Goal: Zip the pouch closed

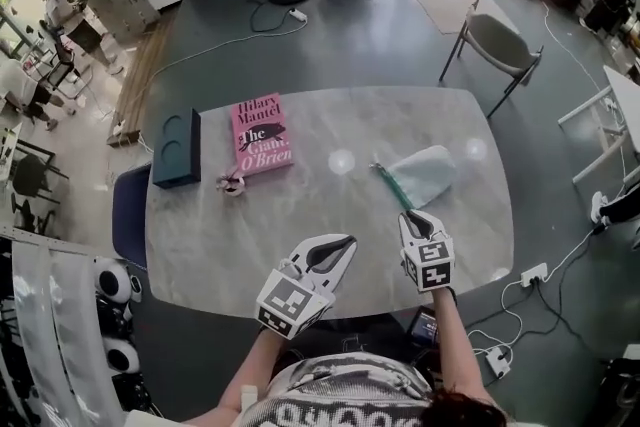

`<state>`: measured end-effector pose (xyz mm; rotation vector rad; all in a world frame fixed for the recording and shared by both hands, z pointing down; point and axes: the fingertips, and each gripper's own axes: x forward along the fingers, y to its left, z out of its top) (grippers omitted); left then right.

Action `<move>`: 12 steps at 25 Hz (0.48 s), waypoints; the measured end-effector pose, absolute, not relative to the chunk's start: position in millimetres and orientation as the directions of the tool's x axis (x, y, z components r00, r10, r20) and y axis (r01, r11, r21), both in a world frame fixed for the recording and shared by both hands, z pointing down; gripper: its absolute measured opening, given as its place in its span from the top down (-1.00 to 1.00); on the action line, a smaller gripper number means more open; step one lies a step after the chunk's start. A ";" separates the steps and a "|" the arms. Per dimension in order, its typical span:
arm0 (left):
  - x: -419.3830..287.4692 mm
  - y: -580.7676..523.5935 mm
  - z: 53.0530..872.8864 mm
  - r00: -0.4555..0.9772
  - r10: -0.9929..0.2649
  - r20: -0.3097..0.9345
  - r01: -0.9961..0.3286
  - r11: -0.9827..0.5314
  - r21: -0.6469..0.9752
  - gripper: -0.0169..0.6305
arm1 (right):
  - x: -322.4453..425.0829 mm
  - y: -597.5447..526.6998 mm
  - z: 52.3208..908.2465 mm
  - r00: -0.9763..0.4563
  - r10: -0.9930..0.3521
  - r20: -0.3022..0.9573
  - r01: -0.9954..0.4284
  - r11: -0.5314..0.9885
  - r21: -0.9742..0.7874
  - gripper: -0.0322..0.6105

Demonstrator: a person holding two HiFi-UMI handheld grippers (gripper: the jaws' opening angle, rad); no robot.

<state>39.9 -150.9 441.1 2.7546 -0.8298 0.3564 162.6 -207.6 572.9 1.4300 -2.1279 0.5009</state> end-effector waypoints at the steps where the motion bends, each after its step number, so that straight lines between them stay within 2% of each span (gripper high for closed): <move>1: 42.3 -153.3 441.6 0.802 -0.515 0.303 -0.575 -0.802 0.160 0.90 | 167.9 -214.7 585.3 -0.302 -0.714 0.632 -0.925 0.381 -0.011 0.73; 12: 31.8 -172.2 451.5 0.672 -0.636 0.379 -0.722 -0.677 0.143 0.90 | 200.0 -257.8 672.6 -0.237 -0.559 0.795 -0.915 0.403 0.011 0.52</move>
